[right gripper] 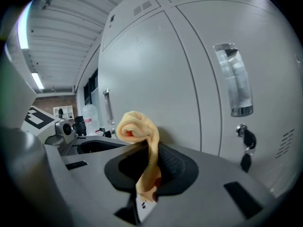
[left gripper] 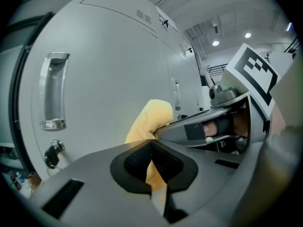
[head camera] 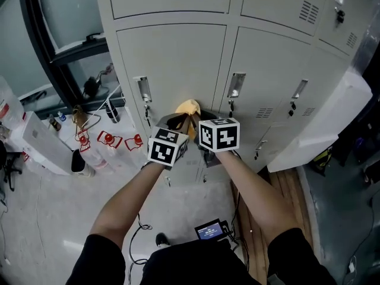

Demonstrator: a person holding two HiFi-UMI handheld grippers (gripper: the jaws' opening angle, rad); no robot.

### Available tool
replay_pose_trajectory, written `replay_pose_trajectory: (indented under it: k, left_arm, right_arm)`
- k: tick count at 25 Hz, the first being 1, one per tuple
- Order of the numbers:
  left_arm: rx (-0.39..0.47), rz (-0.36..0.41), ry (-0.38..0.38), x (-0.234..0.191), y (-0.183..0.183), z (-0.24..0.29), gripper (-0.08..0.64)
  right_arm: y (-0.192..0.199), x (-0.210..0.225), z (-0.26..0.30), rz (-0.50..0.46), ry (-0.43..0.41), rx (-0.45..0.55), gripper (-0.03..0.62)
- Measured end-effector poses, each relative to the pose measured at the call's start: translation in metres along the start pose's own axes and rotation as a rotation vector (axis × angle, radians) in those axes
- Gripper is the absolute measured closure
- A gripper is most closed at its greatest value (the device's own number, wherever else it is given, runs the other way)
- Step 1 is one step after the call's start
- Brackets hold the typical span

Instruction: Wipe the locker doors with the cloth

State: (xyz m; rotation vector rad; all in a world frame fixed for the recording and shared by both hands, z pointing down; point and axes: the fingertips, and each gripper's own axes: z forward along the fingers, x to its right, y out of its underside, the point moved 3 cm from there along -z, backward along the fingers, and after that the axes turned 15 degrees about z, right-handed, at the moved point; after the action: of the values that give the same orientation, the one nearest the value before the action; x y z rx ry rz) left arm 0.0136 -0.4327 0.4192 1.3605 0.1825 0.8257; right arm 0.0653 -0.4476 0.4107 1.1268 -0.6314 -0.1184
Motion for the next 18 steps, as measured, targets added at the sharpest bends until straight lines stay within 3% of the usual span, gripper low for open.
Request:
replay_pose_trajectory:
  k: [9,18]
  left_arm:
    - [-0.063,-0.057,-0.071,-0.045,0.056,-0.042,0.541]
    - [-0.114,-0.064,-0.112,-0.083,0.097,-0.066,0.541]
  right_arm:
    - [0.039,-0.056,0.049,-0.024,-0.060,-0.082,0.522]
    - [0.066,-0.094,0.089,-0.016,-0.104,-0.121,0.522]
